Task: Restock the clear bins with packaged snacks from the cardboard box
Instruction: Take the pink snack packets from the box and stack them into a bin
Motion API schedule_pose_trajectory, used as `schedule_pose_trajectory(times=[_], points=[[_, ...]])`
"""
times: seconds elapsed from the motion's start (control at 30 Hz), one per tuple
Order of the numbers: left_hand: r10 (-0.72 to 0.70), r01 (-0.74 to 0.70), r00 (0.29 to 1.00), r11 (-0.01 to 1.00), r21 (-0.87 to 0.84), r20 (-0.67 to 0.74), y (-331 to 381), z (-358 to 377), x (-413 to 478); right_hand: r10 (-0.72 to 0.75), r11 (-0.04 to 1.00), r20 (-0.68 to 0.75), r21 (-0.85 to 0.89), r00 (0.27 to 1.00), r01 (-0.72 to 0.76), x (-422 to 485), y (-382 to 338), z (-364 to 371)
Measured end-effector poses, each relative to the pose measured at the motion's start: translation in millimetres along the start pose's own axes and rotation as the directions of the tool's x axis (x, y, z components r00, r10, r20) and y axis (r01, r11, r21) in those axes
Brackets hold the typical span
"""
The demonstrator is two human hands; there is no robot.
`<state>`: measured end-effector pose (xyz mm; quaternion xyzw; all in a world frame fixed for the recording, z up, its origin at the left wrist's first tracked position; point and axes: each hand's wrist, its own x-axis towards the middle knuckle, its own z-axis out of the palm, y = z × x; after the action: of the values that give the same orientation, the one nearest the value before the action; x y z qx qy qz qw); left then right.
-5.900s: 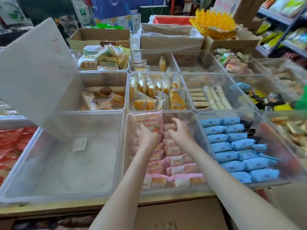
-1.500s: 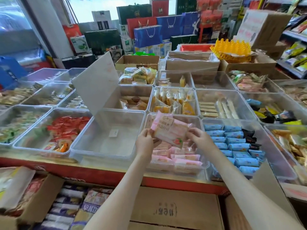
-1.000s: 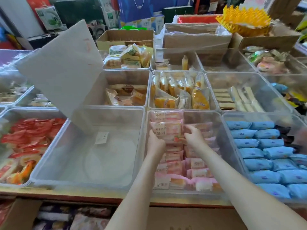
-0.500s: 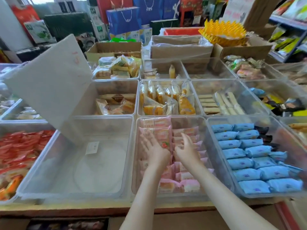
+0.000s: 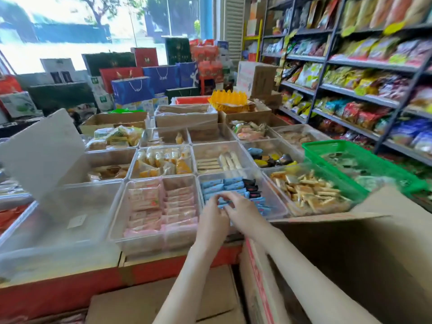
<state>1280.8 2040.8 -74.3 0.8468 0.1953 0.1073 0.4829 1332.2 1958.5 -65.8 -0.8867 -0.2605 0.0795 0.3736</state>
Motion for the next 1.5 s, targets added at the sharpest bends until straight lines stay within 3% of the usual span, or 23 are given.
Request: schedule_pose_trajectory(times=[0.27, 0.5, 0.83, 1.0, 1.17, 1.27, 1.4, 1.5], points=[[0.09, -0.126, 0.96, 0.984, 0.123, 0.264, 107, 139, -127, 0.113, 0.993, -0.062, 0.018, 0.992, -0.112, -169, 106, -138], [-0.128, -0.004, 0.897, 0.954, 0.299, 0.423, 81, 237, -129, 0.376, 0.926, 0.046, 0.015, 0.926, -0.377, -209, 219, -162], [-0.355, 0.206, 0.883, 0.88, 0.428, 0.307, -22, 318, -35, 0.55, 0.83, 0.254, -0.056, 0.796, -0.555, -119, 358, -121], [-0.492, 0.363, 0.84, 0.823, 0.437, 0.228, -63, 346, 12, 0.526, 0.833, 0.351, -0.026, 0.775, -0.553, -63, 406, -73], [-0.433, 0.268, 0.868, 0.822, 0.502, 0.244, -107, 374, 37, 0.584, 0.794, 0.469, -0.159, 0.663, -0.587, -40, 445, -12], [-0.48, 0.271, 0.845, 0.766, 0.584, 0.237, -128, 383, 47, 0.577, 0.811, 0.478, -0.241, 0.662, -0.533, -29, 449, 0], [-0.518, 0.28, 0.834, 0.693, 0.664, 0.189, -147, 394, 52, 0.58, 0.788, 0.423, -0.073, 0.697, -0.611, -24, 445, 5], [-0.458, 0.215, 0.863, 0.713, 0.667, 0.211, -148, 400, 49, 0.618, 0.658, 0.415, 0.191, 0.667, -0.729, -28, 445, 11]])
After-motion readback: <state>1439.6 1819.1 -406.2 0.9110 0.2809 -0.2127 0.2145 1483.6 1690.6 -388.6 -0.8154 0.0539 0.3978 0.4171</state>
